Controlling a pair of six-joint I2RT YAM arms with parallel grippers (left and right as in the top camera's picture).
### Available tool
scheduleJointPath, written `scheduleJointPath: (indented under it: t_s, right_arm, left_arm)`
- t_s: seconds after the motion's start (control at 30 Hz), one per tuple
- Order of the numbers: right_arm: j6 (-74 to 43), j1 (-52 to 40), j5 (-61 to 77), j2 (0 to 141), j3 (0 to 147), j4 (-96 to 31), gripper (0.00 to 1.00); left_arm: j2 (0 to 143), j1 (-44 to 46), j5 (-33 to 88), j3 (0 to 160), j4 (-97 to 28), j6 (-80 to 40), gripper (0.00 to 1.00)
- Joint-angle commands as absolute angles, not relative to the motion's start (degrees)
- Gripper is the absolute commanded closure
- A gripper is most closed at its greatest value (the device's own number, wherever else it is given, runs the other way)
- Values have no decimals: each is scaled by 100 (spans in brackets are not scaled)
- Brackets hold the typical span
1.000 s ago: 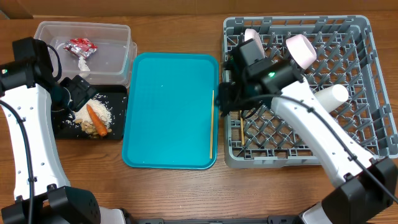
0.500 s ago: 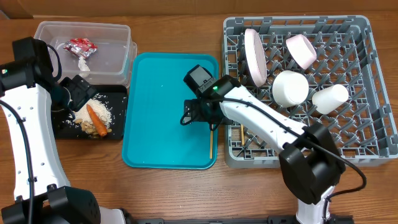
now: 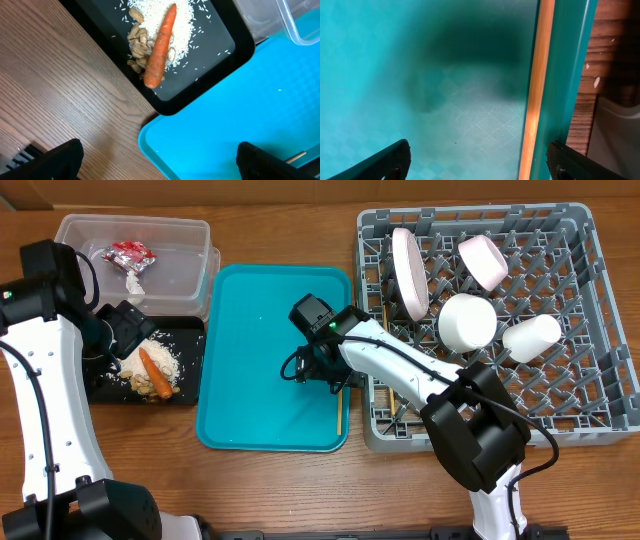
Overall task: Sort waste into correct bins and load items into the dishwasher
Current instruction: 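Return the right gripper to the teal tray and grasp the second chopstick, then carry the second chopstick into the rack and release it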
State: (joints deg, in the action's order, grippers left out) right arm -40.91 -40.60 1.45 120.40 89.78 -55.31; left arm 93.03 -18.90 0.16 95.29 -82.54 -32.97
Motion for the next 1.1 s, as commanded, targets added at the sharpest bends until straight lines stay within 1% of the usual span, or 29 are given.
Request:
scheduleJointPath:
  t_s: [0.0,0.27,0.47,0.5,0.6,0.7,0.87,0.97,1.07]
  right_arm:
    - [-4165,-4053,3,12064,9002,-5520,11]
    - [-4167,-4254,-252,12101,9000,-5441,11]
    - [-4182,-4254,-226,12477,9000,-5448,11]
    - [-4182,-4272,-224,12477,9000,-5441,13]
    - [-4185,-4292,-119,12477,9002,-5402,27]
    - [-4182,-4292,-121,12477,9002,-5406,47]
    - [-4182,-4292,-123,12477,9002,-5411,77]
    - [-4185,-4292,-123,12477,9002,-5428,87]
    - [-4182,-4309,-119,12477,9002,-5428,92]
  left_arm:
    - [9336,-1946,-60,9529,-8246,-3229,0]
    - [9336,-1946,-60,9529,-8246,-3229,0]
    - [9336,-1946,-60,9529,-8246,-3229,0]
    - [9336,-1946,-60,9529,-8246,-3229,0]
    - [9336,-1946,-60,9529,-8241,-3229,0]
    - [9336,-1946,-60,9529,-8241,-3229,0]
    - [9336,-1946,-60,9529,-8241,-3229,0]
    - [9336,-1946,-60,9529,-8241,-3229,0]
    - [9336,-1946,-60,9529,-8241,-3229,0]
